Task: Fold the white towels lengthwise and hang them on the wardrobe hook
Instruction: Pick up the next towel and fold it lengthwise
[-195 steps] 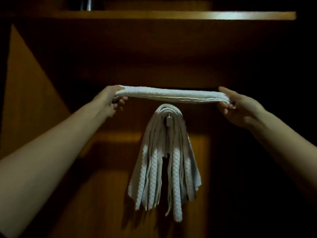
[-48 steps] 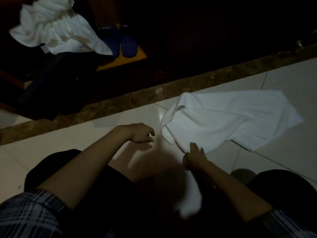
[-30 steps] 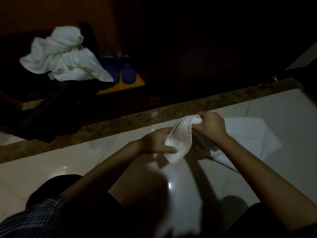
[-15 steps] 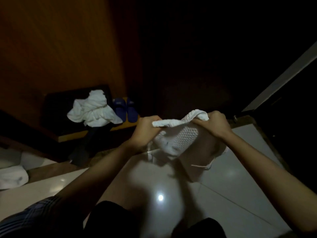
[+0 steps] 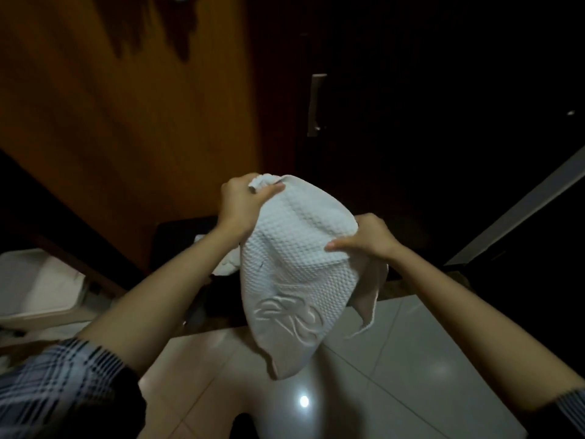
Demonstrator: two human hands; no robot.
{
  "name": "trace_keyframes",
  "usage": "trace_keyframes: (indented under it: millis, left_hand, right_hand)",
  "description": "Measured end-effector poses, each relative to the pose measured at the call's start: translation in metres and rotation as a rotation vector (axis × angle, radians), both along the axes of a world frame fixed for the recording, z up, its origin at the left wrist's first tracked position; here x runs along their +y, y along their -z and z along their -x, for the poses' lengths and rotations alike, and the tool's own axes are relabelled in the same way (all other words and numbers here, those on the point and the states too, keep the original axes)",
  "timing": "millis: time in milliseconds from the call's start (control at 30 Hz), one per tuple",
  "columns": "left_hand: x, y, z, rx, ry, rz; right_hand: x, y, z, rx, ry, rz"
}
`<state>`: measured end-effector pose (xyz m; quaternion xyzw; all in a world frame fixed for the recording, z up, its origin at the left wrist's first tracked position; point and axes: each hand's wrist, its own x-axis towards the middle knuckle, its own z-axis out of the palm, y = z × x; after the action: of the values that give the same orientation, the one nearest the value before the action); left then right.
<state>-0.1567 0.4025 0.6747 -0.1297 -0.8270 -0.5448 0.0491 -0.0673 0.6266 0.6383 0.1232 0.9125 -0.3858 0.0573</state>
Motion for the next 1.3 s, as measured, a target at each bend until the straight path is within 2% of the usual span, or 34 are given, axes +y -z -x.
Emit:
trace_keyframes:
  millis: [233, 433, 533, 633, 767, 833, 967, 1067, 1133, 1200, 1267, 1300]
  left_hand:
    - [-0.034, -0.047, 0.010, 0.059, -0.086, -0.187]
    - [-0.079, -0.077, 0.030, 0.075, -0.199, -0.328]
    - [-0.112, -0.084, 0.050, 0.048, -0.233, -0.325]
    - [-0.148, -0.084, 0.069, -0.034, -0.297, -0.346]
    - [-0.199, -0.078, 0.090, -0.354, -0.383, -0.641]
    - [-0.217, -0.071, 0.096, -0.440, -0.431, -0.696]
    - [-0.232, -0.057, 0.096, -0.517, -0.611, -0.607]
    - [-0.234, -0.043, 0.095, -0.503, -0.680, -0.619]
    - [-0.236, -0.038, 0.097, -0.488, -0.721, -0.716]
    - [-0.240, -0.036, 0.100, -0.449, -0.729, -0.746]
    - [-0.240, -0.034, 0.099, -0.429, -0.682, -0.621]
    - [-0.238, -0.032, 0.096, -0.425, -0.654, -0.568]
  right_hand:
    - [-0.041, -0.021, 0.028, 0.015, -0.057, -0.121]
    - [-0.069, 0.021, 0.033, -0.274, 0.053, -0.270]
    - [-0.087, 0.036, 0.038, -0.280, 0.090, -0.245]
    - [-0.103, 0.016, 0.059, -0.150, 0.137, -0.119]
    - [-0.124, -0.030, 0.079, -0.071, 0.112, 0.137]
    - [-0.136, -0.050, 0.082, -0.088, 0.086, 0.255]
    - [-0.155, -0.078, 0.091, -0.103, -0.062, 0.378]
    - [-0.166, -0.096, 0.105, 0.012, -0.096, 0.624]
    - [-0.171, -0.103, 0.112, 0.129, 0.043, 0.915]
    - [-0.174, -0.104, 0.117, 0.231, 0.351, 1.164]
    - [-0.179, -0.102, 0.124, 0.205, 0.560, 1.215]
    - [-0.184, -0.101, 0.124, 0.158, 0.551, 1.153]
